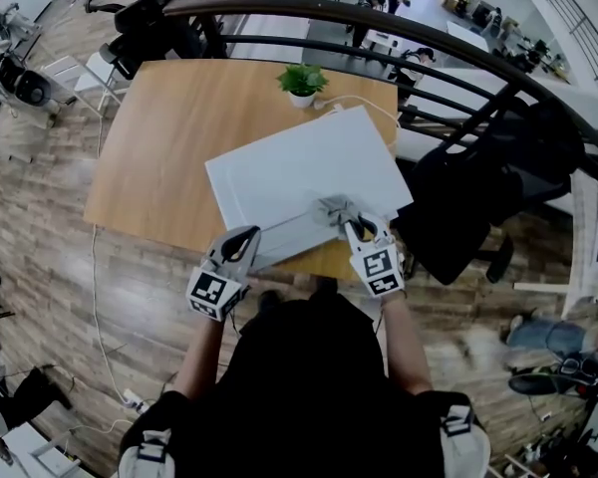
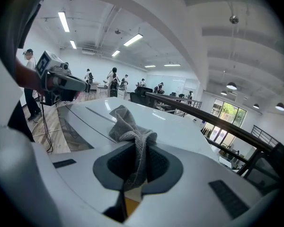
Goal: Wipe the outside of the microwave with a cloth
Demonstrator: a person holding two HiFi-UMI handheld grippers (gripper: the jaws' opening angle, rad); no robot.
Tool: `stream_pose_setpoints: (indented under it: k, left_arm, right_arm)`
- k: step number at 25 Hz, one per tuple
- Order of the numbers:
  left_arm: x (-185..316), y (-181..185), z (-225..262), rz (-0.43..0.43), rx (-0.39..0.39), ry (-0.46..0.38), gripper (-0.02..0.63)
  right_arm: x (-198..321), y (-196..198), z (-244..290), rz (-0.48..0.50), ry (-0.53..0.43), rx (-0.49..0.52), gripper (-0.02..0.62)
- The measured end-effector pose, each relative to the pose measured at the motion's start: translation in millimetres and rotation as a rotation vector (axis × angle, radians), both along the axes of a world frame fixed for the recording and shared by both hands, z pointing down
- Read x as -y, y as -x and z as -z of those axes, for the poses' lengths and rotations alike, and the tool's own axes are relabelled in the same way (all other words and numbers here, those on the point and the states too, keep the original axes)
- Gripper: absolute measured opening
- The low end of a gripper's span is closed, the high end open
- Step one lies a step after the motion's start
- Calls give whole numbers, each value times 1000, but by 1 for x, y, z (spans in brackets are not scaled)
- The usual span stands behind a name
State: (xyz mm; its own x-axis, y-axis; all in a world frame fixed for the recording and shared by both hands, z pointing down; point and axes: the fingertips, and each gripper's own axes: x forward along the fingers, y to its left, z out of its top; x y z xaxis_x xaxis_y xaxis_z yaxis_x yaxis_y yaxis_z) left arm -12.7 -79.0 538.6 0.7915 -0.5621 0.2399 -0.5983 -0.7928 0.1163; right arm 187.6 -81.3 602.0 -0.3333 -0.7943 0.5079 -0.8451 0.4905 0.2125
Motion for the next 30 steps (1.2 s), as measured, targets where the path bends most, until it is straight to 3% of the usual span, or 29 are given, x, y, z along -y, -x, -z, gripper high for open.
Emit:
stream_pose_setpoints:
  k: [3,7,12,16,22,27,30]
  left_arm:
    - [4,-8,3,4,-23,-35,3]
    - [2,-19,-1,10,-7,6,3]
    - [9,-28,1,15,-7,-27,3]
    - [9,-33,-2,36,8,13,3]
    - [9,-40,0,61,9,-16,3]
    - [4,-41,-2,93,21,6,3]
    - [3,-44,-1,101,20,-28,3]
  right_arm:
    - [1,-16,0,-9,5,-11,25]
    - [5,-39,-1,-27,7,-21,25]
    - [12,-67,0,-51,4,-31,25]
    - [14,-88,-3,-90,36,-25,25]
    - [26,-119,-3,-88,25,-55,25]
    - [35,-136,-1,-87,9,-62,25]
    - [40,-143,-1,-71,3,-68,25]
